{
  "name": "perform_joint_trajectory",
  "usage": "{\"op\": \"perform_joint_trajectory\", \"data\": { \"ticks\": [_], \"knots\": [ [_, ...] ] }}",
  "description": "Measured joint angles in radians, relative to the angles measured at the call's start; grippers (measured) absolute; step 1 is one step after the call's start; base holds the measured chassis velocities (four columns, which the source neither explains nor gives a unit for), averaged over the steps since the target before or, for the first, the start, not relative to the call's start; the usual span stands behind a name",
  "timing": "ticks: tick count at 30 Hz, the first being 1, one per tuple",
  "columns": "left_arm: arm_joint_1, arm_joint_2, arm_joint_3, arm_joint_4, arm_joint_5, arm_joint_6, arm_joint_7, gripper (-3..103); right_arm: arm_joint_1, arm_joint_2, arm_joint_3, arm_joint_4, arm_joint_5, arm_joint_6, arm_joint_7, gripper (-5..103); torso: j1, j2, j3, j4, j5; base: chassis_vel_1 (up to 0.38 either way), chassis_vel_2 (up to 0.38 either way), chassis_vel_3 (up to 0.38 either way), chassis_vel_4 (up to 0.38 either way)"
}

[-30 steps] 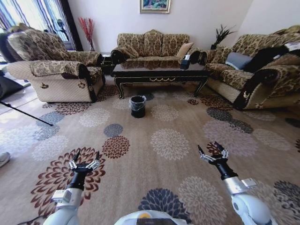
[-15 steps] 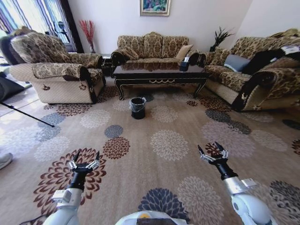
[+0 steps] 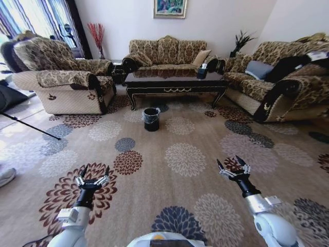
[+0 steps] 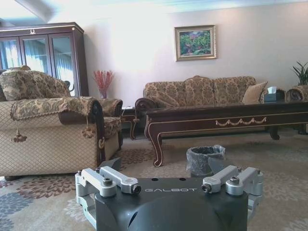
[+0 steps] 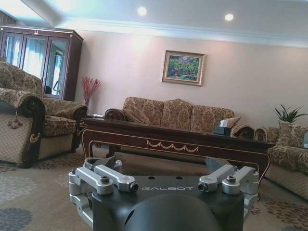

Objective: Move to the front of the table and pick up the trash from the floor, then place it into the trash bin.

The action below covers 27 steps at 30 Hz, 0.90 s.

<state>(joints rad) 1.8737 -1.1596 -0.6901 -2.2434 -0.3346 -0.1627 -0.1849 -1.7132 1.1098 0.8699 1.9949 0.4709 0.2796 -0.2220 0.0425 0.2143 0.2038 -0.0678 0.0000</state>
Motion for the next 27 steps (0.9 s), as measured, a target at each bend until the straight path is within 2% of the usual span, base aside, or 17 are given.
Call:
{"op": "perform_joint_trajectory", "data": {
  "ticks": [18,27],
  "knots": [
    [0.0,0.0,0.0,0.0,0.0,0.0,0.0,100,0.0,0.0,0.0,0.0,0.0,0.0,0.0,100,0.015,0.054,0.04,0.0001,0.0,0.0,0.0,0.0,0.0],
    [0.0,0.0,0.0,0.0,0.0,0.0,0.0,100,0.0,0.0,0.0,0.0,0.0,0.0,0.0,100,0.03,0.093,0.063,0.0001,0.0,0.0,0.0,0.0,0.0]
  ]
}}
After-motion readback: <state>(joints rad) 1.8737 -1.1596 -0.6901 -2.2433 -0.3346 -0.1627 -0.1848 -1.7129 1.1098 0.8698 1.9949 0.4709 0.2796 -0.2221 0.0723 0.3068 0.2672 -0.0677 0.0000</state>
